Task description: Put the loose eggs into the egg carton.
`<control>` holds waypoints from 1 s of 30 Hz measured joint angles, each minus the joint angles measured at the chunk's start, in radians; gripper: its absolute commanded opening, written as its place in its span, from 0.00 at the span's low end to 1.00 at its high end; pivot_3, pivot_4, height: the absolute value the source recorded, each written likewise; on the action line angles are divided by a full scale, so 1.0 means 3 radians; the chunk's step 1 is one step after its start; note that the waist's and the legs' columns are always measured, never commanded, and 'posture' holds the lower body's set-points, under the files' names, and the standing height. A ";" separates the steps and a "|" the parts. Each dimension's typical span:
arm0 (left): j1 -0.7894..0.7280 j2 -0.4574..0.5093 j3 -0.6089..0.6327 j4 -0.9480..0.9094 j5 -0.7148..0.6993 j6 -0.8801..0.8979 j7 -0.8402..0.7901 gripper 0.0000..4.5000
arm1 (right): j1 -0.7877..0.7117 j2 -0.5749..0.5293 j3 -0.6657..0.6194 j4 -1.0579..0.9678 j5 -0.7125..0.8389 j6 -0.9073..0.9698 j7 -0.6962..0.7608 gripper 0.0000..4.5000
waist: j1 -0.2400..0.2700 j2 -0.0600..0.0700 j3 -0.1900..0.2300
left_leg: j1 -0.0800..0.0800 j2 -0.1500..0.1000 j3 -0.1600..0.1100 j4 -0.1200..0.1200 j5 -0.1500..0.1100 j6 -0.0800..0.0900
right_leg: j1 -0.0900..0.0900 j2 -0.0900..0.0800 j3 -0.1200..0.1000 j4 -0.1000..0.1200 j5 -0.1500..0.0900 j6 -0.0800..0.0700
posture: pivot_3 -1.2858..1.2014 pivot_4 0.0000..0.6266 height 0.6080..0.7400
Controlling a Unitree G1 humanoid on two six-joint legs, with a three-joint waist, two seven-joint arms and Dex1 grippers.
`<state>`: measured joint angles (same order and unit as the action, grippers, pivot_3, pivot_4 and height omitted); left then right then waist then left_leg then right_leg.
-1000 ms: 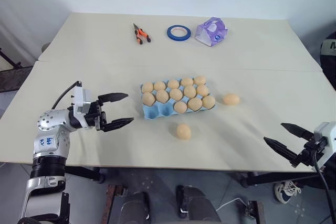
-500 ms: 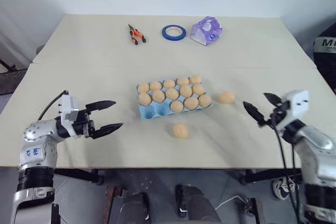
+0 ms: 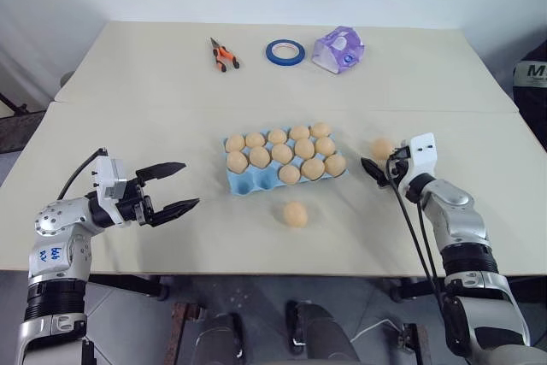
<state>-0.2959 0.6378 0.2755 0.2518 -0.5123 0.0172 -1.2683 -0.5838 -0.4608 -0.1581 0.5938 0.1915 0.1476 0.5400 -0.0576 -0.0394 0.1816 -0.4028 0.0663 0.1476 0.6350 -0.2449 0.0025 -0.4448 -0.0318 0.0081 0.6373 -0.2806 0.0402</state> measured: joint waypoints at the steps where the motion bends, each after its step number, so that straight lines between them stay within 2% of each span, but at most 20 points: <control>1: 0.0001 -0.0002 0.0000 -0.0017 -0.0002 0.0000 0.0006 1.00 | 0.0000 0.0011 0.0002 0.0010 -0.0005 -0.0025 0.0002 0.86 | -0.0002 0.0000 0.0000 | 0.0000 0.0000 0.0000 0.0000 0.0000 0.0000 | 0.0000 0.0000 0.0000 0.0000 0.0000 0.0000 | 0.52 0.24 1.00; 12: 0.0002 -0.0024 0.0000 -0.0024 -0.0004 -0.0016 0.0066 1.00 | -0.0060 0.0042 0.0011 0.0199 -0.0053 -0.0275 -0.0008 0.02 | -0.0008 0.0001 0.0000 | 0.0001 0.0000 0.0000 0.0000 0.0001 -0.0002 | 0.0000 0.0001 0.0000 0.0003 0.0000 0.0000 | 0.52 0.24 1.00; 13: 0.0002 -0.0024 0.0000 -0.0024 -0.0004 -0.0017 0.0074 1.00 | -0.0072 0.0042 0.0011 0.0221 -0.0053 -0.0282 -0.0007 0.01 | -0.0009 0.0001 0.0000 | 0.0001 0.0000 0.0000 0.0000 0.0001 -0.0002 | 0.0000 0.0001 0.0000 0.0003 0.0000 0.0000 | 0.52 0.24 1.00; 18: 0.0001 -0.0026 -0.0001 -0.0024 -0.0004 -0.0024 0.0100 1.00 | -0.0082 0.0024 0.0020 0.0185 -0.0054 -0.0205 0.0097 0.01 | -0.0009 0.0001 0.0000 | 0.0001 0.0001 0.0000 0.0000 0.0001 -0.0002 | 0.0000 0.0001 0.0000 0.0003 0.0000 0.0000 | 0.52 0.24 1.00; 21: 0.0002 -0.0027 -0.0001 -0.0030 -0.0004 -0.0026 0.0109 1.00 | 0.0025 -0.0014 0.0054 -0.0233 -0.0034 0.0013 0.0173 0.01 | -0.0007 0.0002 0.0001 | 0.0001 0.0001 0.0000 -0.0001 0.0001 -0.0002 | -0.0001 0.0001 0.0000 0.0003 0.0000 0.0000 | 0.52 0.24 1.00; 24: 0.0001 -0.0027 -0.0001 -0.0032 -0.0004 -0.0026 0.0112 1.00 | 0.0029 -0.0070 0.0056 -0.0435 -0.0032 0.0162 0.0176 0.13 | -0.0006 0.0002 0.0001 | 0.0001 0.0001 0.0000 -0.0001 0.0001 -0.0002 | 0.0000 0.0000 0.0000 0.0003 0.0000 0.0000 | 0.52 0.24 1.00; 30: -0.0002 -0.0064 -0.0003 -0.0030 -0.0004 -0.0047 0.0122 1.00 | -0.0066 -0.0170 0.0025 -0.0586 -0.0032 0.0320 0.0119 0.59 | -0.0007 0.0002 0.0001 | 0.0001 0.0001 0.0000 -0.0002 0.0001 -0.0002 | -0.0001 0.0000 0.0000 0.0002 0.0000 0.0000 | 0.52 0.24 1.00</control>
<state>-0.2965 0.6184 0.2746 0.2427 -0.5135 0.0033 -1.2318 -0.6035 -0.5119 -0.1507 0.4180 0.1818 0.2436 0.5756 -0.0596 -0.0388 0.1818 -0.4025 0.0666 0.1476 0.6344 -0.2446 0.0018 -0.4451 -0.0318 0.0081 0.6379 -0.2806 0.0402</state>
